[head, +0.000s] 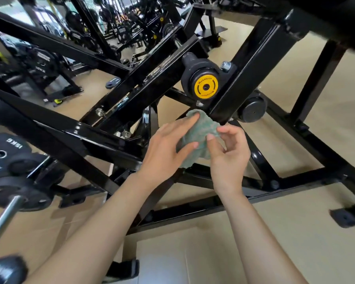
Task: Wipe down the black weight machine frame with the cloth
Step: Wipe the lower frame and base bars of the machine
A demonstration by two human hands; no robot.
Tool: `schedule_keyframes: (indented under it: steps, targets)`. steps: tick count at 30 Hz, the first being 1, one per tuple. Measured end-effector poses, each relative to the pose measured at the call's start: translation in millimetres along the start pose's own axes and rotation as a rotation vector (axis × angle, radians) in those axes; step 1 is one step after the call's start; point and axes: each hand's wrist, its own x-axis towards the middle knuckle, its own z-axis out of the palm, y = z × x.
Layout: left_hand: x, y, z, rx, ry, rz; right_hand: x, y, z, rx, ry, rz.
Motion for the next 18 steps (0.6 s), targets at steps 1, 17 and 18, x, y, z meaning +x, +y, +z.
schedule_keyframes:
  steps: [1,17,18]
  targets:
    - [0.2,-2.5,-2.2,-0.009,-0.016,0.013,1.4,1.3,-0.6,-0.001,-0.012,-0.001]
    - [-40.4,0.1,21.3,0.271,0.243,0.119,-26.6,10.9,-7.9,-0.292,-0.117,0.086]
    - [-35.6,5.7,22.6,0.275,0.233,0.131,-21.9,2.8,-7.9,-0.276,-0.073,0.059]
